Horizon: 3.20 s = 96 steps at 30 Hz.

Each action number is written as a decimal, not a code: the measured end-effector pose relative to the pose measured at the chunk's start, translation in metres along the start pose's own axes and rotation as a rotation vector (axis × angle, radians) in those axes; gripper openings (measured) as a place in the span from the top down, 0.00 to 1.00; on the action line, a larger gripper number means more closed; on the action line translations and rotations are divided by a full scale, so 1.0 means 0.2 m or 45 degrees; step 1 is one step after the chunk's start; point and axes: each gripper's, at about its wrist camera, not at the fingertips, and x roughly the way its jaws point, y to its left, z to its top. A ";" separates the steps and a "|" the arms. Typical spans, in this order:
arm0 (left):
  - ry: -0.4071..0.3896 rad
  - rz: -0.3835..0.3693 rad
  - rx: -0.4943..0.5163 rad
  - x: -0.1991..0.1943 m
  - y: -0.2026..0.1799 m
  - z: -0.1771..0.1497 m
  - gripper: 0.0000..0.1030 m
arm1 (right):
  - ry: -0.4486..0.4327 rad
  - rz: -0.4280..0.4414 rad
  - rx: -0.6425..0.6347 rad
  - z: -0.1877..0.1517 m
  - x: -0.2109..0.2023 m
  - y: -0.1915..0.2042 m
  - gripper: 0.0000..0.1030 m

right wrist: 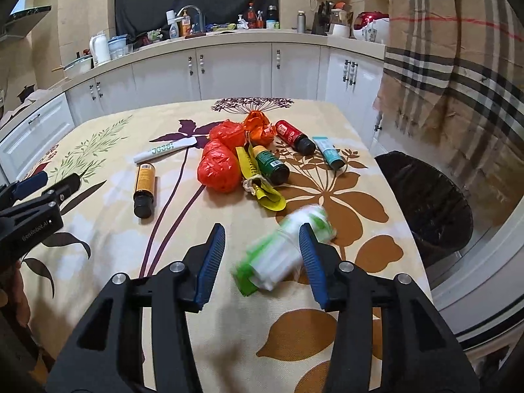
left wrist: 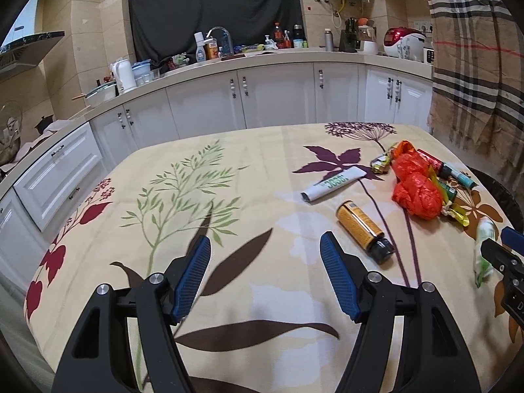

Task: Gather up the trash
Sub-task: 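Grasp the green-and-white wrapper with the right gripper and lift it, then grasp the orange-and-black bottle with the left gripper while the right gripper holds the wrapper, then carry both items to the black bin and open both grippers over it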

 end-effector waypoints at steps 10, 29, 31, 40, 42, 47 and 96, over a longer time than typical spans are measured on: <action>-0.009 0.033 -0.031 0.02 0.10 -0.01 0.34 | -0.024 0.017 0.034 0.03 -0.02 0.02 0.51; 0.002 -0.011 -0.016 0.05 0.07 -0.01 0.34 | 0.160 -0.049 0.131 -0.01 0.17 -0.09 0.67; 0.005 -0.015 -0.012 0.05 0.05 0.00 0.34 | 0.152 -0.034 0.124 -0.01 0.17 -0.09 0.68; 0.037 -0.104 0.023 0.04 -0.12 0.01 0.34 | 0.053 -0.053 0.074 0.02 0.08 -0.13 0.69; 0.051 -0.135 0.021 0.05 -0.16 0.02 0.34 | 0.028 -0.075 0.064 0.02 0.06 -0.16 0.69; 0.093 -0.174 0.023 0.11 -0.29 0.06 0.34 | -0.001 -0.080 0.075 0.04 0.04 -0.25 0.69; -0.208 -0.661 0.371 0.08 -1.35 0.56 0.75 | -0.190 -0.407 0.310 0.36 0.14 -1.08 0.68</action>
